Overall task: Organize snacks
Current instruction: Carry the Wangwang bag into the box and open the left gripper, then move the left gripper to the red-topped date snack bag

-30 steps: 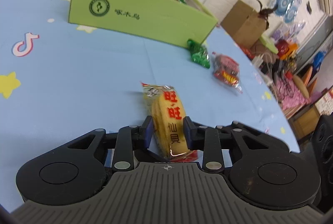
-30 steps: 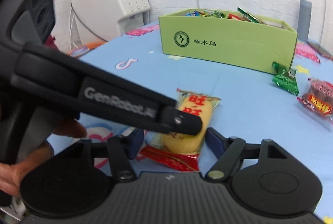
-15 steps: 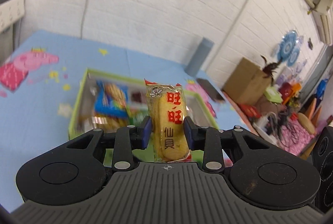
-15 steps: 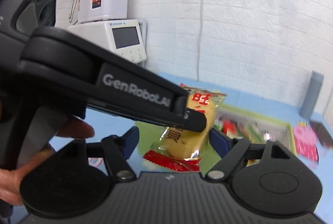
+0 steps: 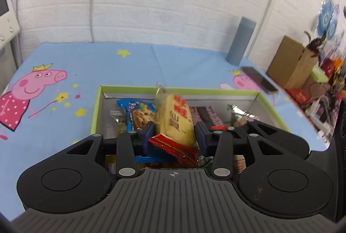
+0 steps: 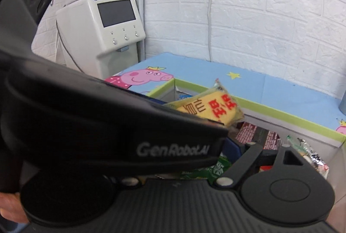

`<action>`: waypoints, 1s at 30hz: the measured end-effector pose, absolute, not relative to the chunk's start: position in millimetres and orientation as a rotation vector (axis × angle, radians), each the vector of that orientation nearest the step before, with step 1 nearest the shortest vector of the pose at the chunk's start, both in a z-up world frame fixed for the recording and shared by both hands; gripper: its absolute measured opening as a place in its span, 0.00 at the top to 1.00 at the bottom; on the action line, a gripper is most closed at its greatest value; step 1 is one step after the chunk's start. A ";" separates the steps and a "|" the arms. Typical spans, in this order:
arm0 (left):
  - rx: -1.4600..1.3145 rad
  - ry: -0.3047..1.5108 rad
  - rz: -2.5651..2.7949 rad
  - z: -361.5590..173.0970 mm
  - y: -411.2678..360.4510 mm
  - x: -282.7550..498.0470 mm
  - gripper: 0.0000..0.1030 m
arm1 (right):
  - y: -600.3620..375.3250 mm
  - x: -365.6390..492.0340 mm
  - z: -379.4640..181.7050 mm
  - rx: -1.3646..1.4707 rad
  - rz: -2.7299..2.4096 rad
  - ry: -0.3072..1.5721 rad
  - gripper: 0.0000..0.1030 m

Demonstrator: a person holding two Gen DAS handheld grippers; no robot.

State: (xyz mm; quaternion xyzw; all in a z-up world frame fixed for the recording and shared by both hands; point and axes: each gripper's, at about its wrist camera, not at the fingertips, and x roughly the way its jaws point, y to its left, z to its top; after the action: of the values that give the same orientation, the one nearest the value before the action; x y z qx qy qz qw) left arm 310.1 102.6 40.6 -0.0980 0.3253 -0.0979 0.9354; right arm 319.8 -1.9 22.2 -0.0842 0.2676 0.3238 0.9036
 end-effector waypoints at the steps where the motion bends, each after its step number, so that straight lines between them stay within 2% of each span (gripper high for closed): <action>1: -0.223 0.648 -0.204 44.9 104.5 303.9 0.66 | -4.9 315.6 25.7 -0.165 0.664 0.543 0.08; 3: -0.254 0.600 -0.222 58.3 106.2 285.9 0.51 | -16.8 302.5 36.4 -0.136 0.667 0.511 0.08; 9: -0.316 0.540 -0.302 80.2 97.3 220.8 0.36 | -87.4 231.8 52.9 -0.040 0.625 0.399 0.10; 11: -0.340 0.557 -0.341 73.4 90.6 201.3 0.35 | -117.1 197.6 43.9 -0.018 0.568 0.399 0.10; 16: -0.360 0.713 -0.463 32.4 47.2 173.2 0.38 | -189.2 139.5 -0.3 0.021 0.375 0.541 0.10; 18: -0.356 0.784 -0.505 18.3 23.0 174.3 0.48 | -210.1 129.9 -11.6 0.031 0.299 0.592 0.10; 24: -0.322 0.825 -0.650 19.4 -45.5 208.8 0.47 | -243.2 152.0 -27.0 0.074 0.277 0.644 0.10; 28: -0.221 0.883 -0.660 9.1 -92.0 243.4 0.50 | -241.2 182.6 -36.1 0.046 0.299 0.679 0.10; 30: -0.148 0.926 -0.640 -2.1 -110.7 257.6 0.63 | -238.3 193.5 -38.0 0.025 0.299 0.697 0.09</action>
State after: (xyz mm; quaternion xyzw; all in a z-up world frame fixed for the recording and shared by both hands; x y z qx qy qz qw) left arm 257.6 -110.7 -2.1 -0.0702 0.4385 -0.3029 0.8432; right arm 193.5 -238.3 -38.0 0.0120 0.3401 0.1460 0.9289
